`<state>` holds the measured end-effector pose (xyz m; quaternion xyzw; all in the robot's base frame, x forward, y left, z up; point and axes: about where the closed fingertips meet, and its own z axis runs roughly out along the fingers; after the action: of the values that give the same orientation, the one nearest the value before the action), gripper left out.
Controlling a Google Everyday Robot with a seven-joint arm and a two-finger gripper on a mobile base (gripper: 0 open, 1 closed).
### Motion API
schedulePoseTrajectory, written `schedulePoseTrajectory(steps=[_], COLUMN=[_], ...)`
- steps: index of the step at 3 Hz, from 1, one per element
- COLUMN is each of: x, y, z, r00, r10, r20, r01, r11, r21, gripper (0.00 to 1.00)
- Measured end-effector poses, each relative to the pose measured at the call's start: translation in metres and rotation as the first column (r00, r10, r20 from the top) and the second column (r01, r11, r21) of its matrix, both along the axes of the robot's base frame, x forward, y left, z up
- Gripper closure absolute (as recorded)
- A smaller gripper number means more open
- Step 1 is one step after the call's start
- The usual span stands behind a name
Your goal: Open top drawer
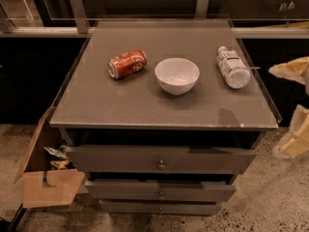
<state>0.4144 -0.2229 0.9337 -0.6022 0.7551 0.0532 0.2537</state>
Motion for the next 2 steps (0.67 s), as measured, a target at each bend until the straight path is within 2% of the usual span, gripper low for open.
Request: schedulePoseTrajectory(steps=[1, 2], x=[-0.013, -0.016], y=[0.005, 0.019], z=[-0.017, -0.044], r00=[0.9984, 0.9878], r10=[-0.05, -0.156], r20=[0.026, 0.009], r01=[0.045, 0.142], r11=[0.985, 0.922], r21=[0.167, 0.361], gripper=[0.0, 0.0])
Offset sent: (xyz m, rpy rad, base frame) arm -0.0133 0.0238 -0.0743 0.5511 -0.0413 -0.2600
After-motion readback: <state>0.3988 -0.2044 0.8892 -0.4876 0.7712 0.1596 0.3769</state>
